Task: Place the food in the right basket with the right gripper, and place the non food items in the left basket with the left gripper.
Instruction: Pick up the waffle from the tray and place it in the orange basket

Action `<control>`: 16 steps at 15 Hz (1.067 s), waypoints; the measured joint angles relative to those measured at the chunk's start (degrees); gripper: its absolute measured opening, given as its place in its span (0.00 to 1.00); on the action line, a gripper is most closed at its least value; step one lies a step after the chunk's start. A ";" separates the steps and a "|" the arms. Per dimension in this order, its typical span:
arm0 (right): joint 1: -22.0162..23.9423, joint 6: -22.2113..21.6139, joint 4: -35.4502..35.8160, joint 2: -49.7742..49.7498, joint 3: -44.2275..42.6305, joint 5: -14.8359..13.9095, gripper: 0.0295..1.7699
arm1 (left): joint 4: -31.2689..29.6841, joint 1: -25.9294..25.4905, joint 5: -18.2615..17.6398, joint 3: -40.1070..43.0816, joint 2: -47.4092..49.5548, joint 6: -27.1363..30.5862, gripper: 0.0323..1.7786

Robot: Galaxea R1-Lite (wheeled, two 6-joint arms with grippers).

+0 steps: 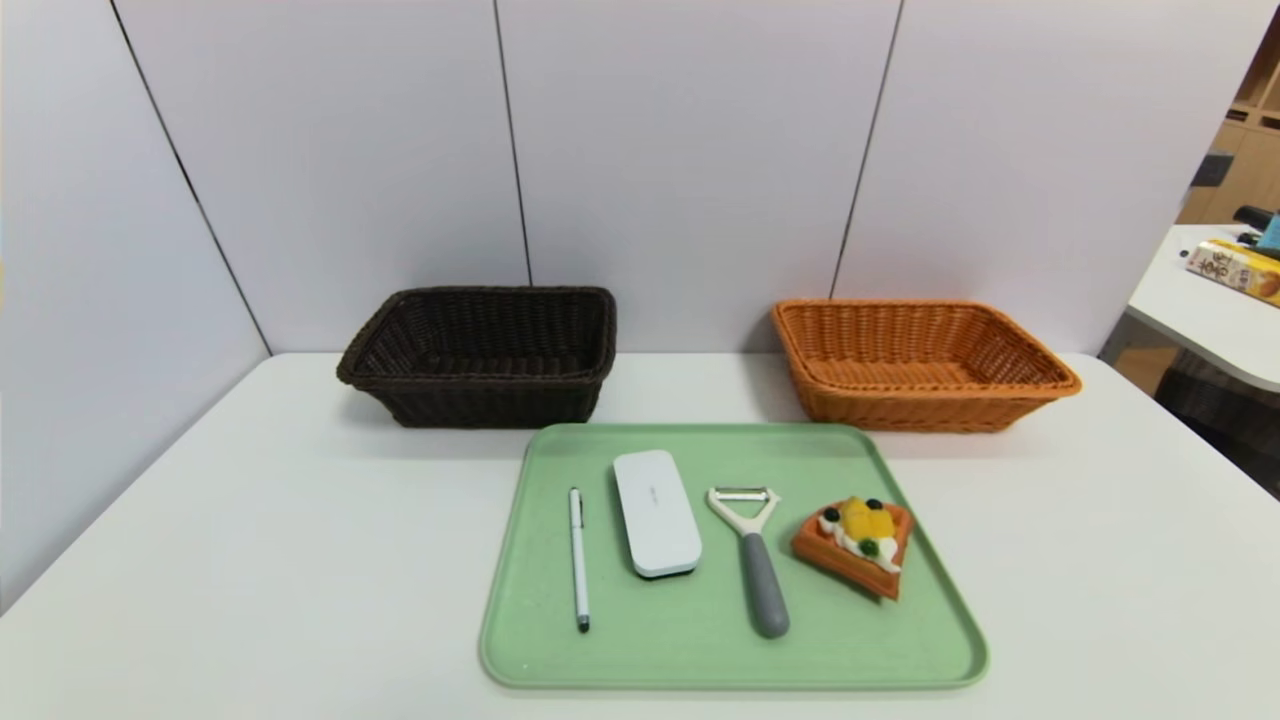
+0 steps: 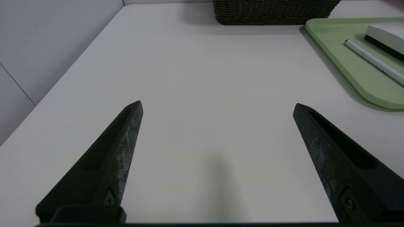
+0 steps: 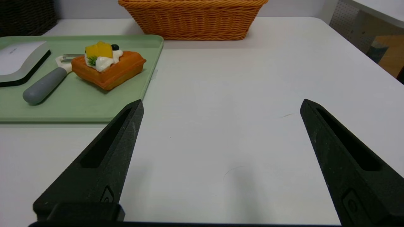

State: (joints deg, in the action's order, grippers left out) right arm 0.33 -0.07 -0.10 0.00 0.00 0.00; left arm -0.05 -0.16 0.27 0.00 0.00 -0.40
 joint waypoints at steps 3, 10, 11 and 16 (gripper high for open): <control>0.02 0.69 0.10 0.00 -0.02 0.00 0.97 | 0.10 0.00 -0.20 -0.38 0.00 2.82 0.95; 0.11 1.52 -9.16 5.14 -13.97 5.69 0.97 | 12.86 0.00 -2.05 -18.54 -5.58 4.41 0.95; 0.18 1.55 -9.63 7.11 -16.55 6.41 0.97 | 13.21 -0.02 -2.19 -21.49 -8.16 4.45 0.95; 0.35 1.58 -12.71 20.25 -31.87 8.05 0.97 | 14.51 -0.11 -2.94 -37.34 -23.64 4.62 0.95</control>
State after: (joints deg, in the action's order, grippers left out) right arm 0.68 1.51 -12.81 20.25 -31.87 8.05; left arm 14.46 -0.27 -2.67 -37.34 -23.64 4.22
